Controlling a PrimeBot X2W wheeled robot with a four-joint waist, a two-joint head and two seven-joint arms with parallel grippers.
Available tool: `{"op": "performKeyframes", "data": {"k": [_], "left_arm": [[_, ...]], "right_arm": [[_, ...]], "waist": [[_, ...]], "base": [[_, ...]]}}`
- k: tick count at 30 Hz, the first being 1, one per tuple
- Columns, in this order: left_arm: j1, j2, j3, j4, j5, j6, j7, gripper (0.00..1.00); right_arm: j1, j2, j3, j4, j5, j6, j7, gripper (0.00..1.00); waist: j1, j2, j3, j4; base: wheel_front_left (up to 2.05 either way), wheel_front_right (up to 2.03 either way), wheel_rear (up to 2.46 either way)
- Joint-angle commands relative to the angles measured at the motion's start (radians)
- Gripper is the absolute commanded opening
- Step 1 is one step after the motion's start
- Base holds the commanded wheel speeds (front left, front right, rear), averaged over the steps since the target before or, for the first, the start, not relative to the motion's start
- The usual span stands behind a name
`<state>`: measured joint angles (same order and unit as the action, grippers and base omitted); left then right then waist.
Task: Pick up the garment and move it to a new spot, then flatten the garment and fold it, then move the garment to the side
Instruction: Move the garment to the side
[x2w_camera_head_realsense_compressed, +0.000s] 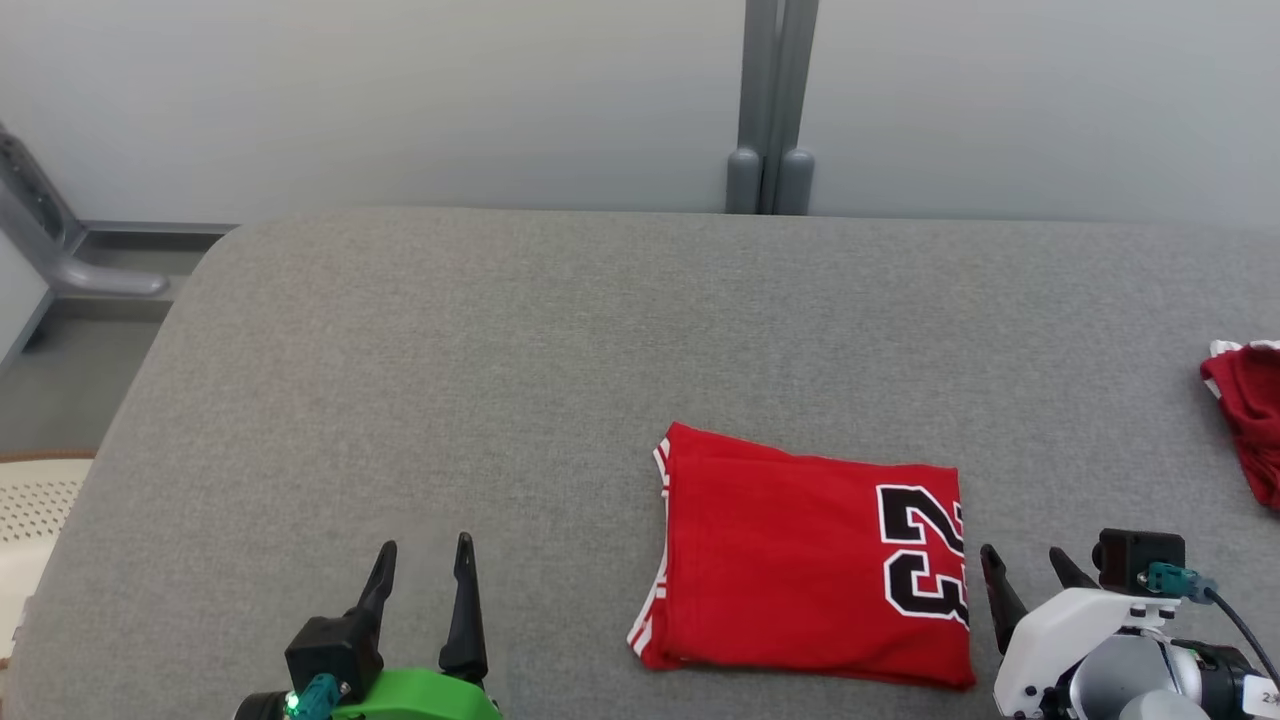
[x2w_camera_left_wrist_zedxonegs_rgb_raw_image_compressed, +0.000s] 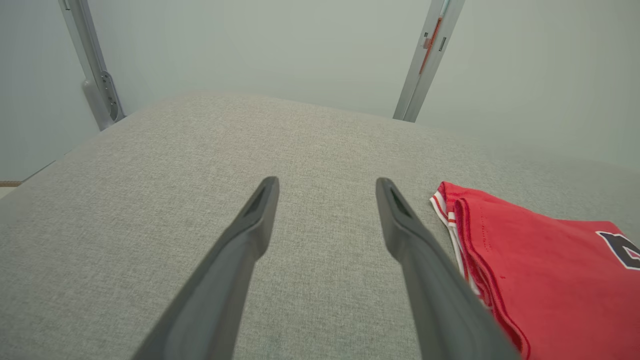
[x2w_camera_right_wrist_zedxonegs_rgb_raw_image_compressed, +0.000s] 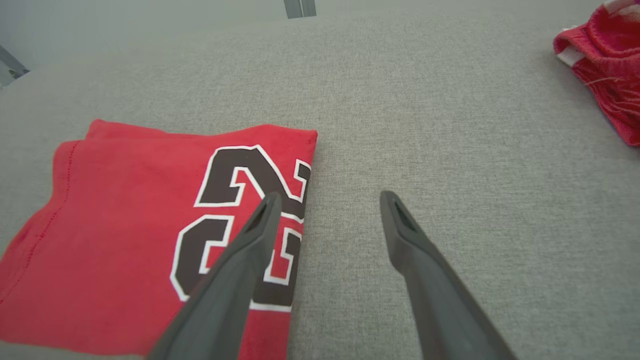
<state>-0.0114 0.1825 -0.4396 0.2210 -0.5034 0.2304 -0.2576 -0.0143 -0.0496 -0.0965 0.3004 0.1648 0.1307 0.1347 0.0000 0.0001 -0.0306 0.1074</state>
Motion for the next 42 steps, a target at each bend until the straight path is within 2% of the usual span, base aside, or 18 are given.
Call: {"op": "performKeyframes", "data": {"k": [1,7,12,13,14,15,16,18,21,25,36,42], "left_arm": [[-0.015,0.010,0.002,-0.005,0.005,0.002,-0.002,1.00],[-0.014,0.019,0.004,-0.015,0.005,0.009,0.004,1.00],[-0.008,0.029,0.005,-0.021,0.004,0.013,0.005,1.00],[-0.007,0.031,0.005,-0.023,0.004,0.014,0.005,1.00],[-0.005,0.033,0.005,-0.024,0.004,0.014,0.005,1.00],[-0.004,0.035,0.004,-0.026,0.005,0.016,0.006,1.00],[-0.003,0.036,0.003,-0.028,0.006,0.017,0.007,1.00],[-0.004,0.038,-0.001,-0.032,0.009,0.017,0.009,1.00],[-0.003,0.040,-0.004,-0.039,0.010,0.020,0.014,1.00],[-0.001,0.041,-0.008,-0.050,0.011,0.021,0.013,1.00],[-0.059,0.033,-0.026,-0.074,0.028,0.017,0.018,1.00],[-0.119,0.046,-0.042,-0.068,0.049,0.001,0.034,1.00]], "right_arm": [[-0.018,-0.002,-0.008,0.025,0.009,0.000,0.010,1.00],[-0.066,-0.002,-0.016,0.151,0.041,0.000,0.024,1.00],[-0.095,-0.002,0.000,0.226,0.044,0.000,0.014,1.00],[-0.101,-0.001,0.009,0.239,0.047,0.000,0.013,0.83],[-0.107,0.000,0.016,0.252,0.048,0.000,0.010,0.46],[-0.111,0.000,0.025,0.261,0.047,0.000,0.007,0.38],[-0.117,0.000,0.034,0.272,0.047,0.000,0.004,0.23],[-0.129,0.000,0.049,0.287,0.046,0.000,-0.003,0.00],[-0.160,-0.003,0.049,0.291,0.031,0.000,-0.032,0.00],[-0.196,-0.004,0.035,0.278,0.010,-0.001,-0.063,0.00],[-0.279,-0.017,-0.080,0.152,-0.088,-0.001,-0.040,0.00],[-0.316,-0.014,-0.107,0.099,-0.093,-0.001,-0.032,0.00]], "waist": [[0.0000,-0.0001,0.027,0.039],[0.0000,-0.0001,0.057,0.098],[0.0000,-0.0001,0.066,0.116],[0.0000,-0.0001,0.067,0.116],[0.0000,-0.0001,0.068,0.115],[0.0000,-0.0001,0.068,0.113],[0.0000,-0.0001,0.069,0.108],[0.0000,-0.0001,0.070,0.095],[0.0000,-0.0001,0.076,0.063],[0.0000,-0.0001,0.086,-0.013],[0.0000,-0.0001,0.180,-0.346],[0.0000,-0.0001,0.227,-0.481]], "base": [[0.00,0.00,0.00],[0.00,0.00,0.00],[0.00,0.00,0.00],[0.00,0.00,0.00],[0.00,0.00,0.00],[0.00,0.00,0.00],[0.00,0.00,0.00],[0.00,0.00,0.00],[0.00,0.00,0.00],[0.00,0.00,0.00],[0.00,0.00,0.00],[0.00,0.00,0.00]]}}
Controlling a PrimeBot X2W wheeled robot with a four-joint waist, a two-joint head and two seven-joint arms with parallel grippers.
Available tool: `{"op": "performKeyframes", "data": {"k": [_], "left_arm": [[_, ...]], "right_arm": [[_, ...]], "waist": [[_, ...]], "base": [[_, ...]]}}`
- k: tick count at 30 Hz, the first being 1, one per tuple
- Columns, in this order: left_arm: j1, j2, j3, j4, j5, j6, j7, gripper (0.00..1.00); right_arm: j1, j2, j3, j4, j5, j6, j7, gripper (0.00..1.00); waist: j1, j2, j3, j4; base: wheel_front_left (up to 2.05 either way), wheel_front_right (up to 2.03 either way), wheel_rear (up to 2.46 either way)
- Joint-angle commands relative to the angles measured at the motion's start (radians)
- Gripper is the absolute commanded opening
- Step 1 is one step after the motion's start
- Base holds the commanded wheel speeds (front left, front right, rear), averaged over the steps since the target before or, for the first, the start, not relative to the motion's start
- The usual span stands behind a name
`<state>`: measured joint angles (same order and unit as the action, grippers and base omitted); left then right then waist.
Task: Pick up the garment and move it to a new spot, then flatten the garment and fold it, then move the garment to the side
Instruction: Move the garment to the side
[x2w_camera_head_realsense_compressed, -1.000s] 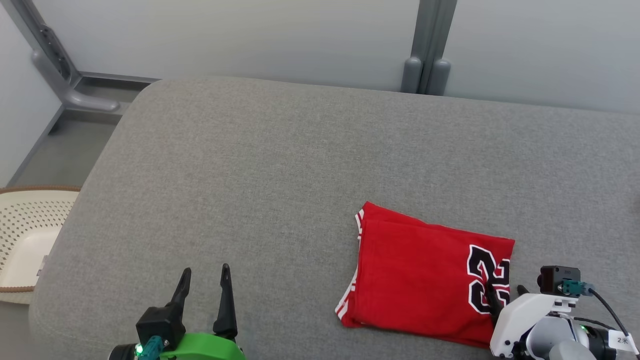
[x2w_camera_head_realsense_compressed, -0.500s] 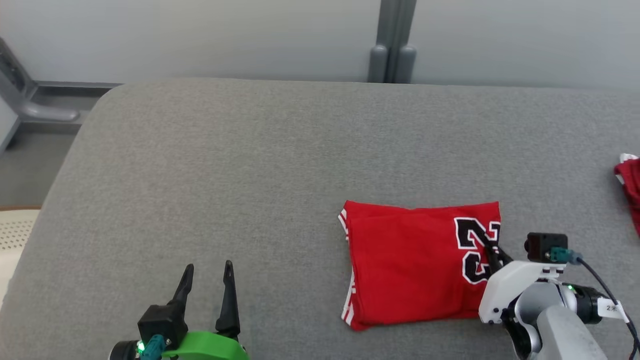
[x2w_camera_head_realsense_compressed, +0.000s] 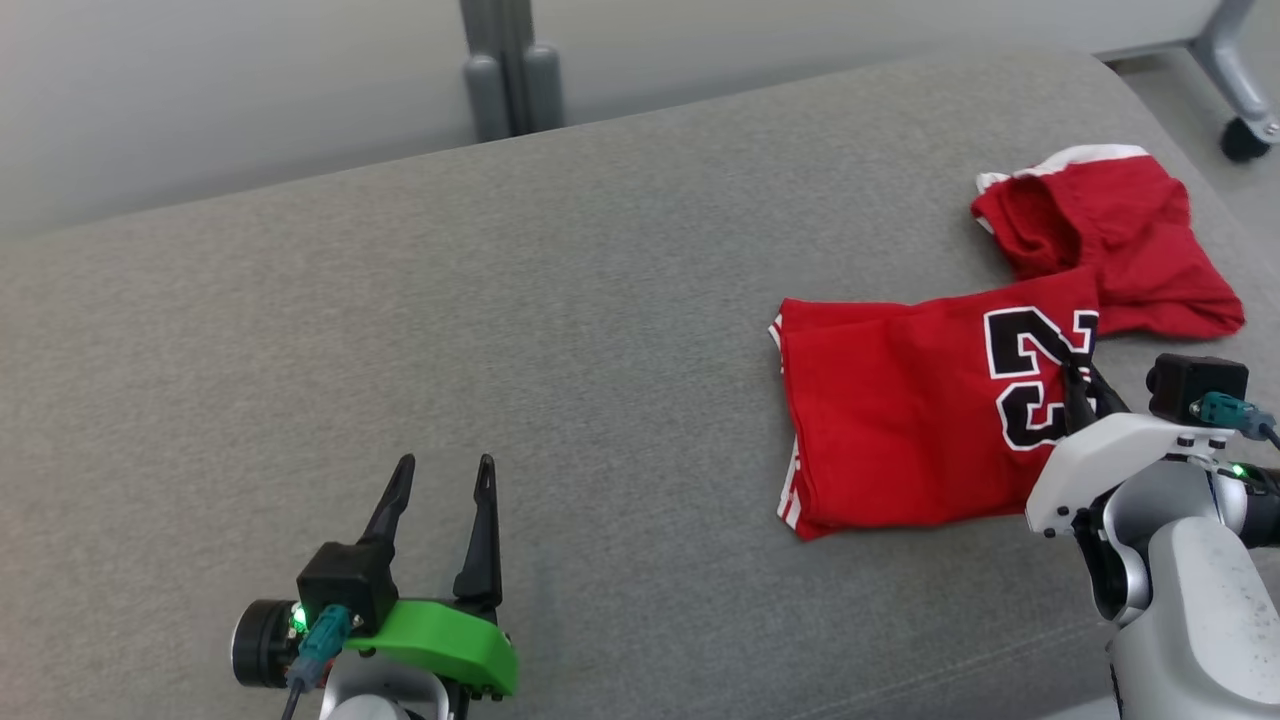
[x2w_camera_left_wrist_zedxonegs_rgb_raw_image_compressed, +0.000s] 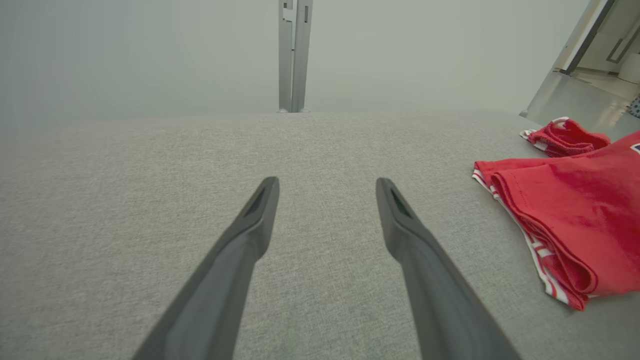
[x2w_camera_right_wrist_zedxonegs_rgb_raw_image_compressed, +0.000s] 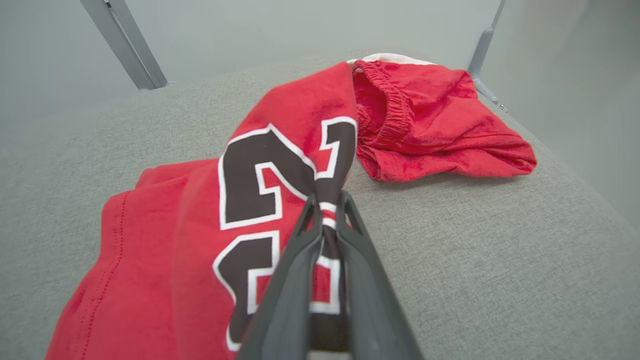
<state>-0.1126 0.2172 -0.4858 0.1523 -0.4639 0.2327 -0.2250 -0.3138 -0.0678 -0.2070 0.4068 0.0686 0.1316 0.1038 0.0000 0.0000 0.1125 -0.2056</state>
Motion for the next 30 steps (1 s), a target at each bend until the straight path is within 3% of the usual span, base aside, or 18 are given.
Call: {"op": "performKeyframes", "data": {"k": [1,8,20,24,30], "left_arm": [[-0.023,0.012,0.002,0.002,0.012,-0.003,0.003,1.00],[-0.052,0.005,-0.012,0.028,0.013,-0.011,0.005,1.00],[-0.014,-0.023,0.009,0.065,-0.013,-0.008,-0.025,1.00],[-0.002,-0.032,0.015,0.069,-0.015,-0.011,-0.033,1.00],[-0.010,-0.048,0.019,0.065,-0.005,-0.013,-0.037,1.00]], "right_arm": [[-0.022,0.006,0.005,-0.010,0.006,-0.002,-0.001,0.00],[-0.067,0.014,0.022,-0.014,0.023,-0.002,-0.013,0.00],[-0.238,-0.008,-0.011,0.026,0.024,-0.002,0.008,0.00],[-0.313,-0.038,-0.046,0.075,0.004,-0.002,0.020,0.00],[-0.385,-0.133,-0.098,0.131,-0.043,-0.002,0.045,0.00]], "waist": [[0.0000,0.0000,0.088,-0.181],[0.0000,0.0000,0.100,-0.192],[0.0000,0.0000,0.064,-0.022],[0.0000,0.0000,0.062,0.022],[0.0000,0.0000,0.070,0.066]], "base": [[0.00,0.00,0.00],[0.00,0.00,0.00],[0.00,0.00,0.00],[0.00,0.00,0.00],[0.00,0.00,0.00]]}}
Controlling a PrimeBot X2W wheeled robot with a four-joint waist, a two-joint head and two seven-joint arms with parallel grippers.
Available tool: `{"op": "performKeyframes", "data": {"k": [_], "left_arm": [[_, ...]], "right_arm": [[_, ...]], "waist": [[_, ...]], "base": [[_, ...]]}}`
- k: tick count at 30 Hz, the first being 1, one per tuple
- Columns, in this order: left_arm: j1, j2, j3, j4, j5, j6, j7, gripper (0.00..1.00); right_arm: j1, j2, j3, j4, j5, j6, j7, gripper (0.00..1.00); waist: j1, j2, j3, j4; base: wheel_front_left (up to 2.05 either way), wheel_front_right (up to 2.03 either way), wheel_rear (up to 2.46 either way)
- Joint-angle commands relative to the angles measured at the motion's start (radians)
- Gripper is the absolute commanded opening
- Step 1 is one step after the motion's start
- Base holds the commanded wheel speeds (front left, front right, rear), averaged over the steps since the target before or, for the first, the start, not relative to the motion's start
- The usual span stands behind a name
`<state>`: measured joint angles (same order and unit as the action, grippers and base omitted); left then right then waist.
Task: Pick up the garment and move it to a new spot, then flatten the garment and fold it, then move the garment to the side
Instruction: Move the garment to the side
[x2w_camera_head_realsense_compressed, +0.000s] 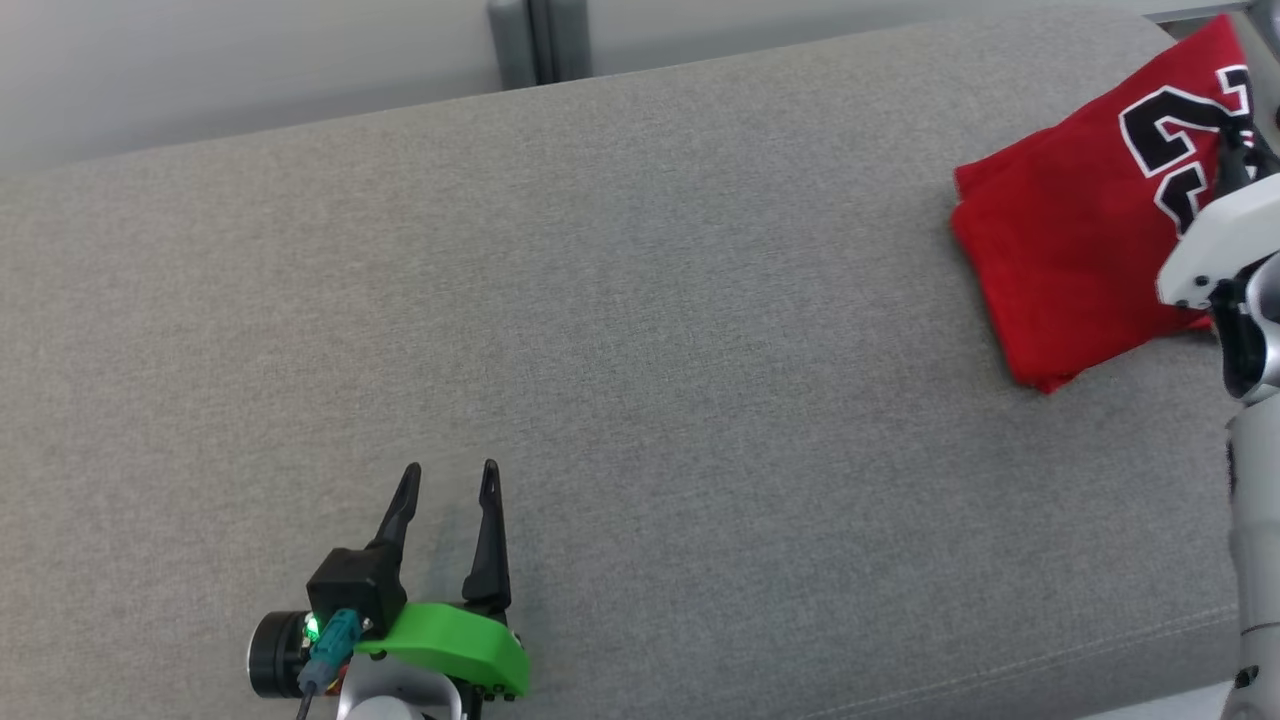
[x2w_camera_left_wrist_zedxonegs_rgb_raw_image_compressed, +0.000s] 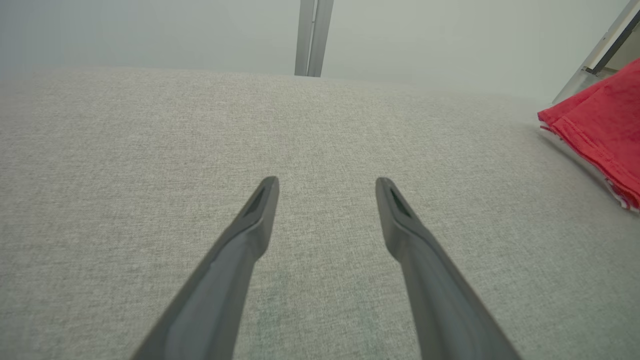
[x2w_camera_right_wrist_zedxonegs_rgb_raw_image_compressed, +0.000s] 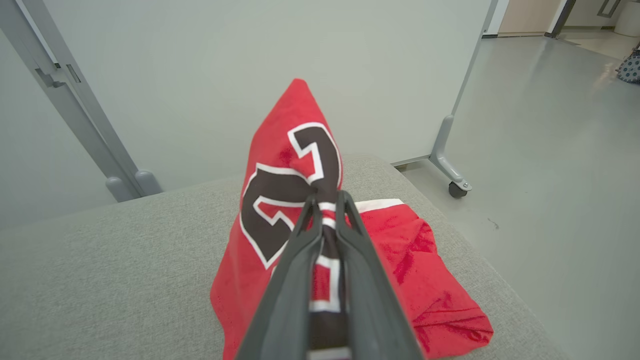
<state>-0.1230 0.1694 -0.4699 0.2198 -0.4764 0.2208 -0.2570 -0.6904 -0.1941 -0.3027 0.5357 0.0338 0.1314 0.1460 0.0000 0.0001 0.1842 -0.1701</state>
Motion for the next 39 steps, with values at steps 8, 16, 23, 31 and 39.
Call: {"op": "performKeyframes", "data": {"k": [8,16,23,31,39], "left_arm": [[-0.015,-0.005,0.009,0.002,0.020,-0.013,-0.009,1.00],[-0.040,0.011,0.009,-0.001,0.031,-0.016,-0.007,1.00],[-0.055,0.024,0.001,-0.010,0.041,-0.010,0.005,1.00],[-0.030,0.031,0.010,-0.016,0.030,0.002,0.004,1.00],[-0.029,0.041,0.025,-0.029,0.021,0.015,0.002,1.00]], "right_arm": [[-0.033,-0.149,-0.079,0.065,-0.019,-0.002,0.034,0.00],[-0.064,-0.219,-0.140,0.166,-0.073,-0.002,-0.019,0.00],[-0.106,-0.259,-0.254,0.252,-0.217,-0.002,-0.196,1.00],[-0.157,-0.226,-0.278,0.347,-0.272,-0.002,-0.334,1.00],[-0.188,-0.152,-0.178,0.364,-0.254,-0.002,-0.381,1.00]], "waist": [[0.0000,-0.0001,0.020,0.054],[0.0000,-0.0001,0.059,0.076],[0.0000,-0.0001,0.086,0.114],[0.0000,-0.0001,0.061,0.127],[0.0000,-0.0001,0.004,0.108]], "base": [[0.00,0.00,0.00],[0.00,0.00,0.00],[0.00,0.00,0.00],[0.00,0.00,0.00],[0.00,0.00,0.00]]}}
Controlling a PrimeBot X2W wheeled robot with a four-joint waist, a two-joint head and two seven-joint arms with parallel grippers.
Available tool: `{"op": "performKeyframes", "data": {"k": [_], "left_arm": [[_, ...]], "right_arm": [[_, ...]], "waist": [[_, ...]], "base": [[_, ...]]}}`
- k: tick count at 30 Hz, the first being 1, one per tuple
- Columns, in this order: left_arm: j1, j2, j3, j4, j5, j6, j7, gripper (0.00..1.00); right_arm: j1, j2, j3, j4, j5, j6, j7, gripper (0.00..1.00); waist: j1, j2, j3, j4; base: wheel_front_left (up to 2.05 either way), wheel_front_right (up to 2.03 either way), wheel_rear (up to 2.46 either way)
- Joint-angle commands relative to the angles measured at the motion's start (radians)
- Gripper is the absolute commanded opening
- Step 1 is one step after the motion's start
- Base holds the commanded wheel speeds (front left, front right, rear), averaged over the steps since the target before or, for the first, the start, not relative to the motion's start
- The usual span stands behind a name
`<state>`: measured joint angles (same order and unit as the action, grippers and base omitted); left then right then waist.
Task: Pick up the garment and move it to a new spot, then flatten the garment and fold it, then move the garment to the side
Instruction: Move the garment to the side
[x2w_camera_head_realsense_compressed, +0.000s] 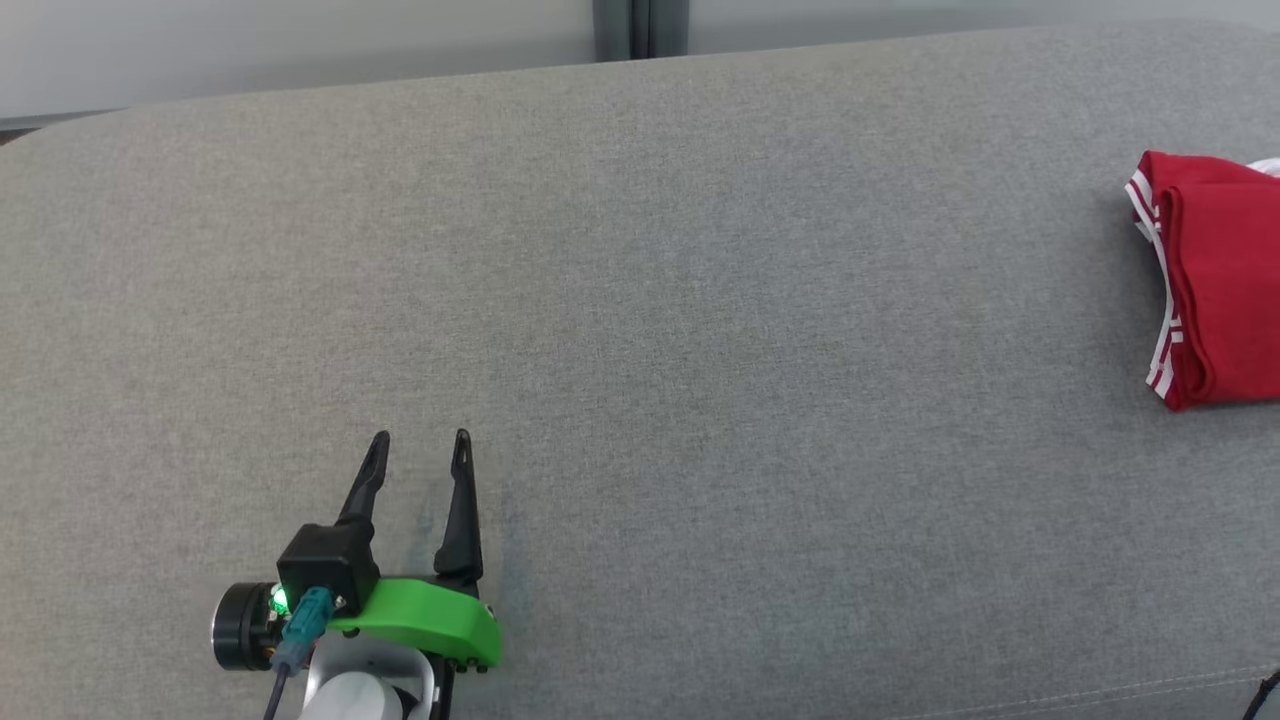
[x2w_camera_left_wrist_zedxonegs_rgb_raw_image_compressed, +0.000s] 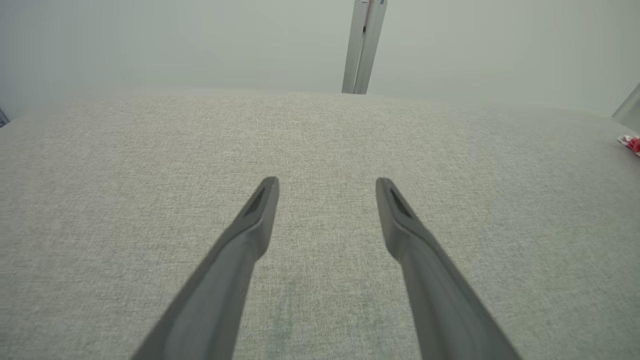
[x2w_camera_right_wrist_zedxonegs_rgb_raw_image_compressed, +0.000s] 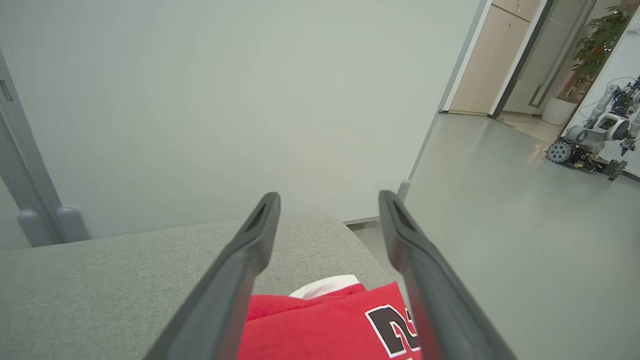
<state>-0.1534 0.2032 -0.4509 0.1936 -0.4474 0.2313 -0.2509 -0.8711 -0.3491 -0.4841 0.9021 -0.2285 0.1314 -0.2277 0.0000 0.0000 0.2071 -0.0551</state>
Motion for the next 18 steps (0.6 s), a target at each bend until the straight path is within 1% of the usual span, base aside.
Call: {"op": "performKeyframes", "data": {"k": [1,8,12,15,18], "left_arm": [[-0.001,0.006,0.009,-0.004,-0.010,0.004,-0.004,1.00],[-0.002,-0.013,0.035,-0.017,-0.024,-0.005,-0.012,1.00],[0.021,-0.024,0.057,-0.007,-0.030,0.007,-0.014,1.00],[0.043,-0.033,0.071,0.007,-0.034,0.017,-0.013,1.00],[0.066,-0.040,0.085,0.011,-0.041,0.017,-0.014,1.00]], "right_arm": [[-0.009,0.016,0.022,-0.007,0.014,-0.002,-0.011,1.00],[0.020,0.102,0.164,-0.048,0.072,-0.002,-0.024,1.00],[0.080,0.150,0.248,-0.089,0.122,-0.002,-0.029,1.00],[0.155,0.192,0.287,-0.152,0.166,-0.002,-0.033,1.00],[0.256,0.227,0.300,-0.236,0.197,-0.002,-0.036,1.00]], "waist": [[0.0000,0.0000,-0.029,-0.009],[0.0000,0.0000,-0.114,-0.014],[0.0000,0.0000,-0.172,-0.011],[0.0000,0.0000,-0.216,-0.004],[0.0000,0.0000,-0.239,0.005]], "base": [[0.00,0.00,0.00],[0.00,0.00,0.00],[0.00,0.00,0.00],[0.00,0.00,0.00],[0.00,0.00,0.00]]}}
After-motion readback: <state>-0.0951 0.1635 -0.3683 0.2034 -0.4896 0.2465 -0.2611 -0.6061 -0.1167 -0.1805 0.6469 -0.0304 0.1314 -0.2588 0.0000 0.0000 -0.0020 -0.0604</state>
